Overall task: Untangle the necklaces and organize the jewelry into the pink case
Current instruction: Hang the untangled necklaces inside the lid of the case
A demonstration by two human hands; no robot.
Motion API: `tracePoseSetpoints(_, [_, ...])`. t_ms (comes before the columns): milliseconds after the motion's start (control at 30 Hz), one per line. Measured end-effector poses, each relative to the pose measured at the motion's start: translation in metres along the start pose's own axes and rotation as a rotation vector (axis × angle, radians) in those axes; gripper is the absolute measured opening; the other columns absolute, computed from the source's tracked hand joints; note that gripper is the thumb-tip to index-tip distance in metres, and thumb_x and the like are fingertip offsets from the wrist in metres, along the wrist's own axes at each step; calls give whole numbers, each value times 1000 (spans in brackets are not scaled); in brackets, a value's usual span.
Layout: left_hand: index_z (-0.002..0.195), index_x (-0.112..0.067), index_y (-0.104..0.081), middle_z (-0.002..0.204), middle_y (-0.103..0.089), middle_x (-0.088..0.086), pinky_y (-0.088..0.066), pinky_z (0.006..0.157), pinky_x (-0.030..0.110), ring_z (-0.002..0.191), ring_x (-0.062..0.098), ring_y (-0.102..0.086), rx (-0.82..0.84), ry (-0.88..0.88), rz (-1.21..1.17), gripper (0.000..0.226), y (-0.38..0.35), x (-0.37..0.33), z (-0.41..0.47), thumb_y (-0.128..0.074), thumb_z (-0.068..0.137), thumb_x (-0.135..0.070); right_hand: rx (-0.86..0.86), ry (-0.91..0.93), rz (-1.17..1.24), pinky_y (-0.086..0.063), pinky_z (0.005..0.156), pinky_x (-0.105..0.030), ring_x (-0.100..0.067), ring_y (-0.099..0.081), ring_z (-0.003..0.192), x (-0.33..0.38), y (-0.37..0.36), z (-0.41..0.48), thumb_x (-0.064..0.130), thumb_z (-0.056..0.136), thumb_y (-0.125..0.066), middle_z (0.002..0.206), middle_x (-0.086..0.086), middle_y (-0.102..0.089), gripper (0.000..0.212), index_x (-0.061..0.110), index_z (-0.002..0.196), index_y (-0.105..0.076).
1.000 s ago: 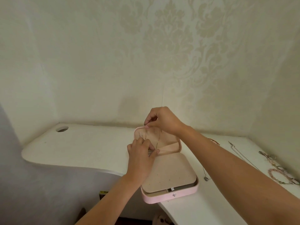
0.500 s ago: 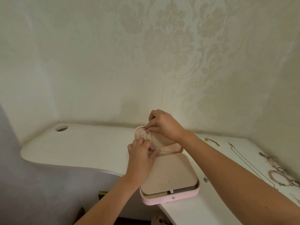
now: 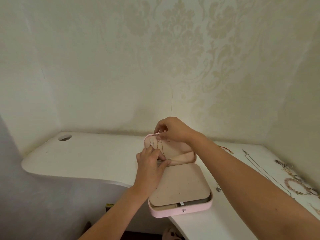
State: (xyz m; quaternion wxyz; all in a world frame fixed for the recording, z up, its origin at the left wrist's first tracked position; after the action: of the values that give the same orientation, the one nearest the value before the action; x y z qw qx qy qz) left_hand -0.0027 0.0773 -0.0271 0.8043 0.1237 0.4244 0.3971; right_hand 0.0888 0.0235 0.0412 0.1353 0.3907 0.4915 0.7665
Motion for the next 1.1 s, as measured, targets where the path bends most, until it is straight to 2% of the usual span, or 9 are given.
tracePoseSetpoints(133, [71, -25, -56, 75, -43, -20, -20, 77, 25, 83, 11, -47, 6, 7, 3, 24, -1, 1, 0, -79, 77, -24, -17, 30, 61, -41, 57, -13, 3, -52, 51, 0, 2, -4, 9, 79, -74, 79, -1, -62, 17, 15, 89, -61])
tracePoseSetpoints(300, [71, -28, -52, 77, -47, -17, -19, 76, 25, 82, 10, -46, -9, 18, -4, 27, 0, 3, 0, -78, 77, -25, -280, 212, -75, -42, 81, -26, -16, -47, 91, 3, 16, -26, 12, 75, -78, 95, 0, -57, 14, 11, 83, -66])
tracePoseSetpoints(433, [71, -28, -52, 78, -48, -16, -19, 75, 25, 82, 10, -47, -15, 23, -11, 28, 1, 5, -1, -79, 77, -25, -308, 318, -357, -39, 92, -38, -29, -44, 116, -6, 7, -43, 27, 74, -76, 122, -7, -59, 29, 18, 102, -75])
tracePoseSetpoints(567, [71, -25, -56, 75, -47, -18, -20, 74, 26, 81, 10, -47, -11, 35, -21, 24, 1, 5, -1, -80, 76, -24, -317, 198, -282, -37, 101, -41, -33, -41, 122, -24, 9, -47, 19, 76, -77, 127, -9, -56, 29, 16, 105, -75])
tracePoseSetpoints(667, [71, -24, -56, 76, -50, -14, -19, 74, 26, 82, 12, -48, 2, 25, 5, 23, 0, 2, 0, -79, 76, -25, -312, 109, -141, -25, 100, -18, -25, -35, 124, -25, 14, -43, 10, 75, -76, 125, -5, -52, 20, 11, 95, -75])
tracePoseSetpoints(800, [71, -26, -54, 79, -57, -8, -19, 76, 26, 84, 13, -50, 19, 24, 5, 25, -1, 1, 0, -79, 77, -26, -280, 94, -144, -24, 86, -1, -23, -38, 121, -24, 11, -41, 2, 75, -74, 123, -6, -54, 11, 7, 85, -75])
tracePoseSetpoints(867, [72, -25, -55, 80, -56, -8, -19, 76, 26, 86, 14, -50, 32, 38, 16, 24, -2, 2, 0, -78, 77, -26, -246, 95, -138, -22, 91, 0, -22, -38, 122, -28, 5, -44, 1, 76, -73, 123, -5, -56, 15, 9, 89, -77])
tracePoseSetpoints(967, [73, -23, -57, 82, -55, -7, -19, 76, 27, 88, 14, -49, 51, 46, 48, 21, -5, 2, 1, -77, 79, -27, -113, 28, -32, -33, 100, -15, -11, -44, 118, -37, -3, -52, 4, 81, -71, 115, 5, -60, 35, 8, 116, -66])
tracePoseSetpoints(1100, [74, -24, -55, 83, -57, -5, -19, 76, 27, 87, 15, -50, 51, 40, 40, 22, -4, 2, 1, -76, 79, -27, -231, -76, 155, -45, 86, -12, -4, -59, 94, -59, 49, -73, 6, 87, -67, 108, 4, -65, 25, 11, 111, -70])
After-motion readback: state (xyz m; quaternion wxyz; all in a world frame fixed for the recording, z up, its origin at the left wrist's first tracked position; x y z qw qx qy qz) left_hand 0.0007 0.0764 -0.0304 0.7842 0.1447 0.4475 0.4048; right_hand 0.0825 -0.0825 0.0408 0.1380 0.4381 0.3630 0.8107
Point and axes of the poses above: each hand's wrist, its own z-axis towards the middle knuckle, its own y-axis out of the back of the hand, x = y × z, the point moved 10 cm from there along z, towards the middle knuckle
